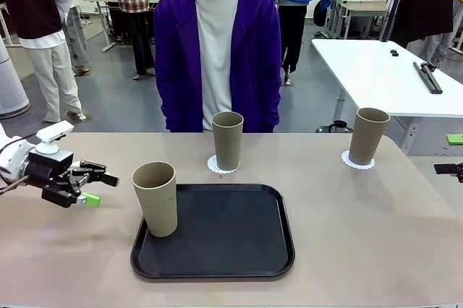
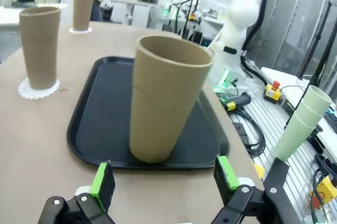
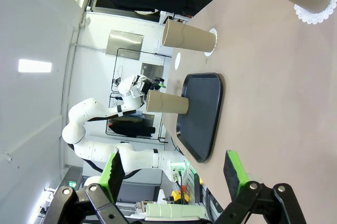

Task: Place coasters on the table and set cups on them.
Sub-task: Take one Reusable plastic cup from the Flat Tray and place it on a coaster set by the human.

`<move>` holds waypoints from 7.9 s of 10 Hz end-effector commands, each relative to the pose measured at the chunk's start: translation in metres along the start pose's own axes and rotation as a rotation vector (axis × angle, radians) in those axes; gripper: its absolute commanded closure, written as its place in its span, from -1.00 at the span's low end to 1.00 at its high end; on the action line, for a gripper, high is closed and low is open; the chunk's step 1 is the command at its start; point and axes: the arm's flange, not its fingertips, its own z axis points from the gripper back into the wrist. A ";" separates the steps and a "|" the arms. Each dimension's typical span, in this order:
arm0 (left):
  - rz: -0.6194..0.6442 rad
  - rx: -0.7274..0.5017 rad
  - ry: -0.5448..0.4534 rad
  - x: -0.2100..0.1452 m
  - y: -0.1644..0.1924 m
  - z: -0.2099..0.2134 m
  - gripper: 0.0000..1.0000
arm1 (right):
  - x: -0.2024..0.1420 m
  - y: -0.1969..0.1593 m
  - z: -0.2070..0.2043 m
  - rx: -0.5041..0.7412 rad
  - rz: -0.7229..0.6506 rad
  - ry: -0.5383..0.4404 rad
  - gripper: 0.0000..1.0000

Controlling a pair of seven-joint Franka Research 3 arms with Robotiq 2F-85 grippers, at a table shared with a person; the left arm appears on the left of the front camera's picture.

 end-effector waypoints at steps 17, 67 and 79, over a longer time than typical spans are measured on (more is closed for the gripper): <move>0.003 -0.005 -0.121 -0.027 0.031 -0.090 -1.00 | -0.001 0.001 -0.001 0.005 0.003 -0.001 -1.00; 0.105 0.421 -0.096 0.013 0.077 0.192 -0.61 | -0.001 0.001 -0.001 0.005 0.003 -0.001 -1.00; -0.041 0.204 -0.124 -0.066 0.144 0.179 -0.61 | -0.001 0.001 -0.001 0.005 0.003 -0.001 -1.00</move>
